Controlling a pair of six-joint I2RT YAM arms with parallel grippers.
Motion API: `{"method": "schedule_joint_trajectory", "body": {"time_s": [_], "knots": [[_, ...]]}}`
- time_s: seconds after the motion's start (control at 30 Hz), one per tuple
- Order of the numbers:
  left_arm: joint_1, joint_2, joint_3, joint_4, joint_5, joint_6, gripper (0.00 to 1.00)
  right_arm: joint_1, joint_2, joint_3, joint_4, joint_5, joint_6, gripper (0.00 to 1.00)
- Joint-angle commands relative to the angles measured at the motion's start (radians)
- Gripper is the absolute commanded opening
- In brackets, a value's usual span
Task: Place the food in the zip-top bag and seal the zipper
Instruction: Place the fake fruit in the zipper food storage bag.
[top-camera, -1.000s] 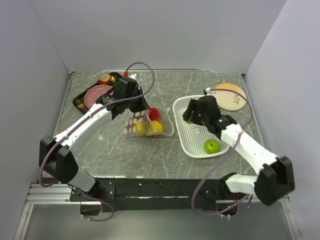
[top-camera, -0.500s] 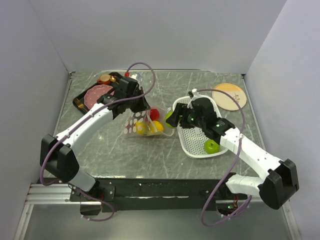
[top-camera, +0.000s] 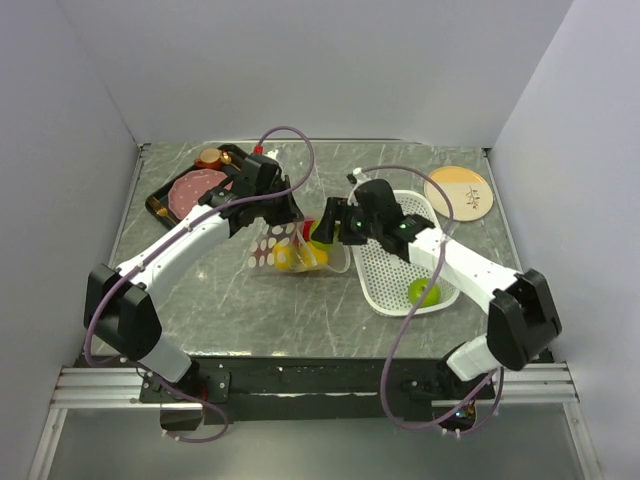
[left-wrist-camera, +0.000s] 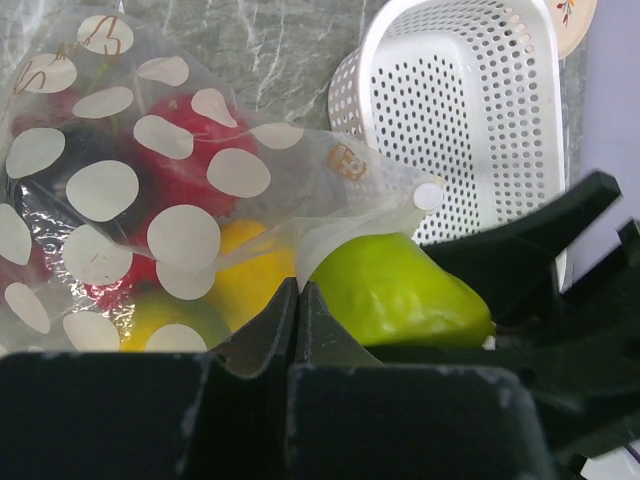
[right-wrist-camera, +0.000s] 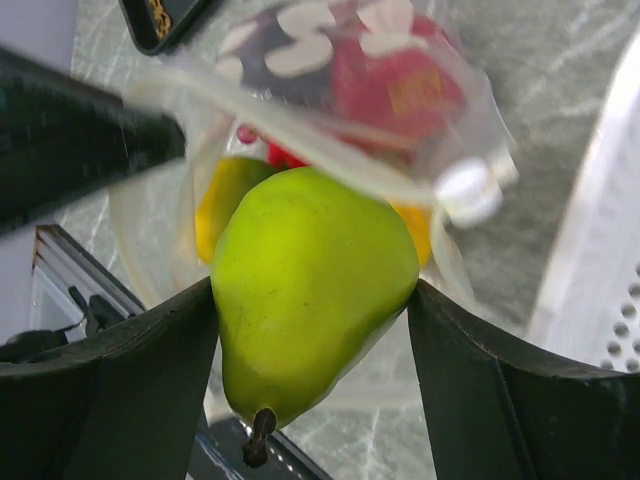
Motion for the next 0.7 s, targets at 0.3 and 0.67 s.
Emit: {"method": "schedule_joint_trajectory", "body": {"time_s": [0.3,0.67], "knots": [[-0.005,-0.048,0.055,0.017,-0.02,0.007,0.01,0.028,0.124,0.19,-0.055,0.125,-0.07,0.99],[-0.004,-0.088,0.063,0.02,-0.072,0.004,0.02,-0.027,-0.126,0.068,-0.113,0.36,-0.07,1.0]]}}
